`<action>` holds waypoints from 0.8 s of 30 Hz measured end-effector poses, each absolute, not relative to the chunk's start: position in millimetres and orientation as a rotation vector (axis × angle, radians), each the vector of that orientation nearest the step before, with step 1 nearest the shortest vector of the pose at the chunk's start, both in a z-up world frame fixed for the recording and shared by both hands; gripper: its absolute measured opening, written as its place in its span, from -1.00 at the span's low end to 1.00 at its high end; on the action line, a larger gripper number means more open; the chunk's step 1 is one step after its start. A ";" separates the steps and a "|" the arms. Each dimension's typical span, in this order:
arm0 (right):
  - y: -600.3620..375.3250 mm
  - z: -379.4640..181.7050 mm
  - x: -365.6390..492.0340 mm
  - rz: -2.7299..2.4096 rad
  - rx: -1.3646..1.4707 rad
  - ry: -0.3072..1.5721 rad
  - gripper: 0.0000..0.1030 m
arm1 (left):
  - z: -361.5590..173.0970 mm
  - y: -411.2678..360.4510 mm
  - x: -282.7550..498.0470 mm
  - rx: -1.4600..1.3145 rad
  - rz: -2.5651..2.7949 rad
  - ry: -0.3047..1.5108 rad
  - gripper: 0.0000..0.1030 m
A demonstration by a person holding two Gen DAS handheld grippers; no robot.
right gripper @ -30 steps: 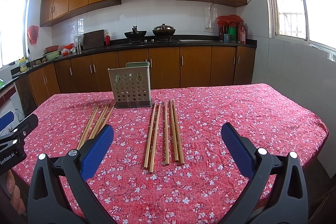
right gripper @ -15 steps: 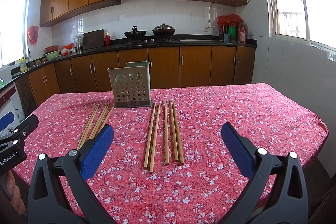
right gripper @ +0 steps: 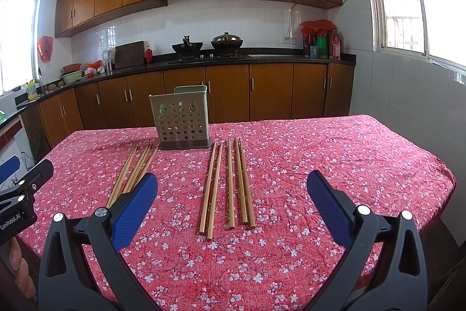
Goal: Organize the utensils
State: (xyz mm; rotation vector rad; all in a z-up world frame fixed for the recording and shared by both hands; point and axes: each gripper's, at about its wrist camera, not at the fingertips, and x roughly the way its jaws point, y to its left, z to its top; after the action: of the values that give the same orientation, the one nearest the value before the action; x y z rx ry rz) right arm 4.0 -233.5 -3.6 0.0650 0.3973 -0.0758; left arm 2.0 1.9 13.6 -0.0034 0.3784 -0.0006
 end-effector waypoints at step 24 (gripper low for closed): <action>-289.4 -78.3 133.5 -0.099 0.171 0.844 -0.30 | -39.6 51.1 126.0 -0.058 0.072 0.721 0.56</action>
State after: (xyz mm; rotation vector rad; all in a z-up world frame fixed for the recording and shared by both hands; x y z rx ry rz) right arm 133.5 -289.4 -78.3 0.1714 0.8442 -0.0987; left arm 126.0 51.1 -39.6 -0.0576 0.7206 0.0718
